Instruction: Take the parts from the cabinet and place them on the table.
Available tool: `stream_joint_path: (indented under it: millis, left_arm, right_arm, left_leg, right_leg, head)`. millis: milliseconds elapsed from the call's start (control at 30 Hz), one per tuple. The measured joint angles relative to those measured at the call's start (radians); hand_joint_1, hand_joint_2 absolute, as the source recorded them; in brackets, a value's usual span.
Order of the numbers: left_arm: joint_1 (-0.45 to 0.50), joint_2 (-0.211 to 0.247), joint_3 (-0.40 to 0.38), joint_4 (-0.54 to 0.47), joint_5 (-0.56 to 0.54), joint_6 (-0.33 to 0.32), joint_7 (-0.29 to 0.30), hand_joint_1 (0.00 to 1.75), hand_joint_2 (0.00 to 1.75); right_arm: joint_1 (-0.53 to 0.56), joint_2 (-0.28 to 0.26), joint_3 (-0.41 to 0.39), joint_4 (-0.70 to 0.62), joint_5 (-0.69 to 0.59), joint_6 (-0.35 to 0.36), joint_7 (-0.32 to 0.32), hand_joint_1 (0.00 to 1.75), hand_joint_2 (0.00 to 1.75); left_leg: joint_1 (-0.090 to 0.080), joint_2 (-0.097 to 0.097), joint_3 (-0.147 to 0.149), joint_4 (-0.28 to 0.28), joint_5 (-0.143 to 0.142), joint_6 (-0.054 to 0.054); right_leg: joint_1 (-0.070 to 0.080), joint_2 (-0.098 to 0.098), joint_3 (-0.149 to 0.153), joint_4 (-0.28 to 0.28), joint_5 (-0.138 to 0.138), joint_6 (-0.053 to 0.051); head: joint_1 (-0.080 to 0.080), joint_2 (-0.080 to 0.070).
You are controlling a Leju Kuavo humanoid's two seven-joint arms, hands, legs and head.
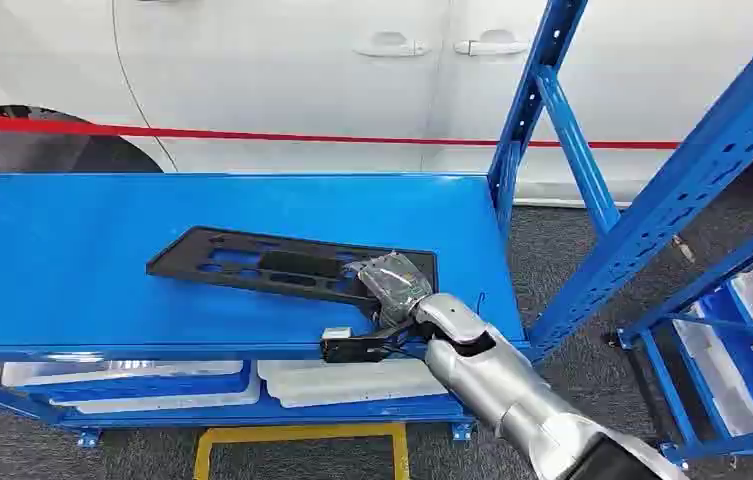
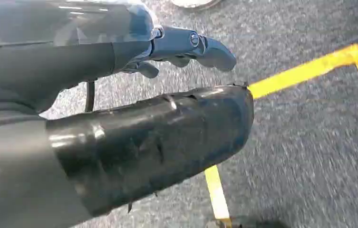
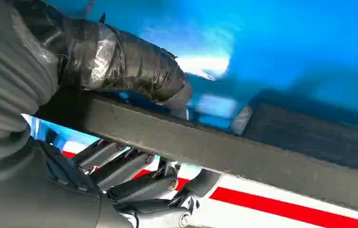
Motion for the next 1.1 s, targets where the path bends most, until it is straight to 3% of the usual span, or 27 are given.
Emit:
stream_joint_path:
  millis: [67,100,133,167,233,267,300,400,467,500,567,600,633,667,733,767,800,900,967,1000,1067,1100]
  left_arm:
    - [0.001,0.000,0.006,0.000,-0.002,0.001,0.000,0.00,0.00]
    - [0.001,0.001,0.008,0.000,-0.004,0.001,0.001,0.00,0.00]
    - [0.001,0.001,0.008,0.000,-0.007,0.001,0.001,0.00,0.00]
    - [0.001,0.000,0.009,0.000,-0.010,0.001,0.002,0.00,0.00]
    - [0.001,-0.003,0.010,0.000,-0.016,0.001,0.003,0.00,0.00]
    - [0.001,-0.004,0.011,0.000,-0.016,0.001,0.003,0.00,0.00]
    - [-0.001,-0.005,0.012,0.000,-0.017,0.001,0.003,0.00,0.00]
    - [0.000,-0.005,0.016,0.000,-0.023,0.002,0.004,0.00,0.00]
    - [0.001,-0.005,0.024,0.000,-0.034,0.003,0.005,0.00,0.00]
    - [0.001,-0.006,0.031,0.000,-0.038,0.005,0.005,0.00,0.00]
    - [0.001,-0.007,0.037,0.000,-0.046,0.005,0.006,0.00,0.00]
    - [0.002,-0.007,0.039,0.000,-0.048,0.006,0.006,0.00,0.00]
    - [0.003,-0.007,0.042,0.000,-0.050,0.006,0.007,0.00,0.00]
    - [0.003,-0.007,0.046,0.000,-0.051,0.006,0.008,0.00,0.00]
    - [0.002,-0.007,0.058,0.000,-0.051,0.008,0.008,0.00,0.00]
    - [0.002,-0.007,0.060,0.000,-0.053,0.008,0.008,0.00,0.00]
    - [0.002,-0.007,0.062,0.000,-0.055,0.009,0.008,0.00,0.00]
    - [0.003,-0.008,0.069,0.000,-0.059,0.011,0.007,0.00,0.00]
    - [0.002,-0.014,0.077,0.000,-0.059,0.010,0.002,0.00,0.00]
    - [0.002,-0.014,0.082,0.000,-0.059,0.006,-0.003,0.00,0.00]
    - [0.002,-0.014,0.084,0.000,-0.058,0.003,-0.009,0.00,0.00]
    - [0.002,-0.014,0.085,0.000,-0.058,0.002,-0.010,0.00,0.00]
  right_arm:
    - [0.007,0.000,0.000,-0.001,0.014,-0.014,0.000,1.75,1.75]
    - [0.012,-0.001,0.000,-0.003,0.022,-0.023,0.001,1.75,1.75]
    - [0.017,-0.001,0.000,-0.009,0.032,-0.032,0.003,1.75,1.75]
    - [0.021,-0.002,0.000,-0.017,0.045,-0.043,0.006,1.75,1.75]
    - [0.024,-0.002,0.000,-0.036,0.060,-0.052,0.009,1.75,1.75]
    - [0.025,-0.002,0.000,-0.046,0.065,-0.055,0.010,1.75,1.75]
    - [0.026,-0.002,0.000,-0.058,0.072,-0.065,0.010,1.75,1.75]
    - [0.041,-0.004,-0.003,-0.092,0.103,-0.097,0.016,1.75,1.75]
    - [0.062,-0.007,-0.011,-0.149,0.141,-0.116,0.031,1.75,1.75]
    - [0.074,-0.008,-0.014,-0.193,0.163,-0.132,0.040,1.75,1.75]
    - [0.106,-0.008,-0.018,-0.279,0.196,-0.161,0.057,1.75,1.75]
    - [0.122,-0.009,-0.019,-0.329,0.216,-0.170,0.067,1.75,1.75]
    - [0.137,-0.009,-0.019,-0.368,0.230,-0.171,0.075,1.75,1.75]
    - [0.149,-0.010,-0.019,-0.403,0.240,-0.171,0.082,1.75,1.75]
    - [0.164,-0.011,-0.019,-0.455,0.251,-0.172,0.087,1.75,1.75]
    - [0.170,-0.011,-0.019,-0.481,0.261,-0.177,0.091,1.75,1.75]
    - [0.175,-0.012,-0.019,-0.509,0.270,-0.187,0.098,1.75,1.75]
    - [0.199,-0.013,-0.020,-0.584,0.291,-0.201,0.106,1.75,1.75]
    - [0.218,-0.013,-0.020,-0.629,0.313,-0.203,0.122,1.75,1.75]
    - [0.224,-0.013,-0.020,-0.648,0.324,-0.204,0.129,1.75,1.75]
    - [0.239,-0.013,-0.019,-0.675,0.336,-0.213,0.140,1.75,1.75]
    - [0.248,-0.013,-0.019,-0.682,0.340,-0.215,0.142,1.75,1.75]
  left_leg:
    - [-0.003,0.000,-0.003,0.001,0.000,0.001]
    - [-0.004,0.000,-0.005,0.002,0.000,0.002]
    - [-0.004,-0.001,-0.005,0.004,0.000,0.002]
    - [-0.004,-0.002,-0.004,0.006,-0.002,0.002]
    - [-0.003,-0.004,-0.003,0.010,-0.007,-0.003]
    - [-0.003,-0.003,-0.004,0.011,-0.009,-0.007]
    - [-0.011,-0.004,-0.011,0.017,-0.011,-0.014]
    - [-0.007,-0.004,-0.012,0.010,-0.005,-0.030]
    - [-0.003,-0.003,-0.019,0.030,-0.026,-0.039]
    - [-0.003,-0.003,-0.045,0.085,-0.063,-0.041]
    - [-0.003,-0.003,-0.117,0.239,-0.133,-0.047]
    - [-0.003,-0.003,-0.148,0.303,-0.152,-0.050]
    - [-0.003,-0.003,-0.161,0.326,-0.146,-0.051]
    - [-0.003,-0.003,-0.149,0.295,-0.114,-0.050]
    - [-0.002,-0.002,-0.073,0.129,-0.019,-0.046]
    - [-0.002,-0.001,-0.039,0.046,0.005,-0.042]
    - [-0.009,-0.002,-0.024,0.033,-0.010,-0.041]
    - [-0.011,-0.006,-0.028,0.028,-0.010,-0.028]
    - [-0.001,-0.002,-0.020,0.014,-0.002,-0.012]
    - [0.000,-0.003,-0.020,0.012,-0.001,-0.004]
    - [-0.003,-0.003,-0.021,0.012,-0.003,0.001]
    - [-0.004,-0.003,-0.021,0.013,-0.003,0.002]
  right_leg:
    - [-0.004,0.000,-0.072,0.152,-0.067,0.005]
    - [-0.005,-0.001,-0.097,0.203,-0.079,0.007]
    - [-0.005,-0.001,-0.101,0.209,-0.070,0.007]
    - [-0.005,-0.001,-0.084,0.173,-0.038,0.005]
    - [-0.005,-0.001,-0.008,0.011,0.053,-0.002]
    - [-0.004,-0.001,0.019,-0.059,0.067,-0.009]
    - [0.004,0.000,0.027,-0.077,0.059,-0.011]
    - [0.008,0.002,0.021,-0.075,0.060,-0.020]
    - [-0.001,0.001,0.029,-0.089,0.067,-0.033]
    - [-0.002,-0.001,0.028,-0.089,0.067,-0.044]
    - [0.001,-0.001,0.029,-0.089,0.065,-0.049]
    - [0.003,-0.001,0.029,-0.088,0.064,-0.051]
    - [0.003,-0.001,0.029,-0.087,0.062,-0.052]
    - [0.003,0.000,0.031,-0.085,0.060,-0.052]
    - [0.002,0.002,0.036,-0.080,0.054,-0.047]
    - [0.002,0.002,0.036,-0.075,0.049,-0.042]
    - [0.011,0.002,0.031,-0.069,0.045,-0.036]
    - [0.008,0.001,0.031,-0.076,0.050,-0.025]
    - [0.008,0.001,0.028,-0.064,0.036,-0.014]
    - [0.009,0.000,0.012,-0.027,0.008,-0.012]
    - [0.004,0.000,-0.061,0.132,-0.071,-0.006]
    - [0.002,-0.001,-0.094,0.198,-0.094,-0.004]
  head:
    - [0.000,0.000]
    - [0.000,0.000]
    - [0.000,0.000]
    - [0.000,0.000]
    - [0.000,0.000]
    - [0.000,0.000]
    - [0.000,0.000]
    - [-0.001,0.000]
    - [-0.001,0.000]
    - [-0.003,0.000]
    - [-0.002,0.000]
    - [-0.002,0.000]
    - [-0.002,0.000]
    - [-0.002,0.000]
    - [-0.002,0.000]
    - [-0.002,0.000]
    - [-0.002,0.000]
    - [-0.001,0.000]
    - [-0.001,0.000]
    - [0.002,0.000]
    - [0.001,0.000]
    - [0.001,0.000]
